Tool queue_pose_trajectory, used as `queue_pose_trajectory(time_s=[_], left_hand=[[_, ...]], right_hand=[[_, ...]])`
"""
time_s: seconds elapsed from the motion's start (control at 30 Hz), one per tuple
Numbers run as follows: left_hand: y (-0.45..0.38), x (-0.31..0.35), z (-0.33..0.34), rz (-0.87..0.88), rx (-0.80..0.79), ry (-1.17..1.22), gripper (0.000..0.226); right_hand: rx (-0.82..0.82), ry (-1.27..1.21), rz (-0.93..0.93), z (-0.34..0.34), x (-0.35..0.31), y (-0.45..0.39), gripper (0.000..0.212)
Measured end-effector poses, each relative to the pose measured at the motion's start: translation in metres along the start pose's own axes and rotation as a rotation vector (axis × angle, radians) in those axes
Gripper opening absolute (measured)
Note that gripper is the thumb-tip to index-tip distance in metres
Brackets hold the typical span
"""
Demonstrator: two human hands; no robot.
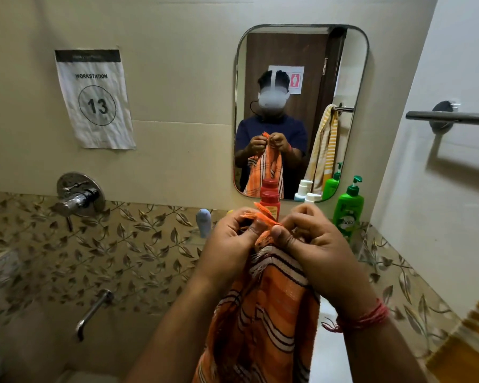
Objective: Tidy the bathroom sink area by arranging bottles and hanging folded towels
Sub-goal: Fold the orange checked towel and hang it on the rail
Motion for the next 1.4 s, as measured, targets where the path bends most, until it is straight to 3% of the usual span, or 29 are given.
queue_pose_trajectory(time_s=[0.23, 0.63, 0.77, 0.97, 1.03, 1.1, 1.17, 1.27, 1.4], left_hand=[[0.018, -0.001, 0.01, -0.005, 0.084, 0.129, 0.016], [0.053, -0.007, 0.015, -0.082, 0.068, 0.337, 0.026], [0.062, -0.004, 0.016, -0.1, 0.039, 0.418, 0.024], [0.065, 0.002, 0.013, -0.095, 0.119, 0.369, 0.018], [0.063, 0.002, 0.008, -0.127, 0.15, 0.358, 0.017], [0.061, 0.003, 0.001, -0.133, 0.182, 0.316, 0.017], [0.059, 0.006, -0.003, -0.098, 0.187, 0.229, 0.017], [0.058, 0.012, -0.006, -0.023, 0.199, 0.048, 0.018], [0.056, 0.023, -0.009, 0.089, 0.199, -0.105, 0.009]], right_hand=[[0.2, -0.044, 0.013, -0.001, -0.009, 0.017, 0.017], [0.27, -0.002, 0.107, 0.0, -0.006, 0.043, 0.02], [0.272, 0.137, 0.102, -0.001, -0.007, 0.046, 0.017], [0.206, 0.331, 0.04, 0.01, -0.009, 0.054, 0.014], [0.067, 0.252, 0.059, 0.02, -0.006, 0.055, 0.019], [-0.069, 0.012, 0.156, 0.027, 0.0, 0.058, 0.021], [-0.103, -0.205, 0.253, 0.025, 0.005, 0.061, 0.018], [-0.117, -0.208, 0.263, 0.022, 0.01, 0.063, 0.011], [-0.181, -0.165, 0.269, 0.029, 0.019, 0.068, 0.025]])
Point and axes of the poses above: each hand's wrist, its own y-axis away from the middle knuckle, its own z-axis out of the palm, x = y × z, the point moved 8 cm from there along -y, towards the middle knuckle, and after that the axes turned 5 degrees about x, right-handed, at the moved point
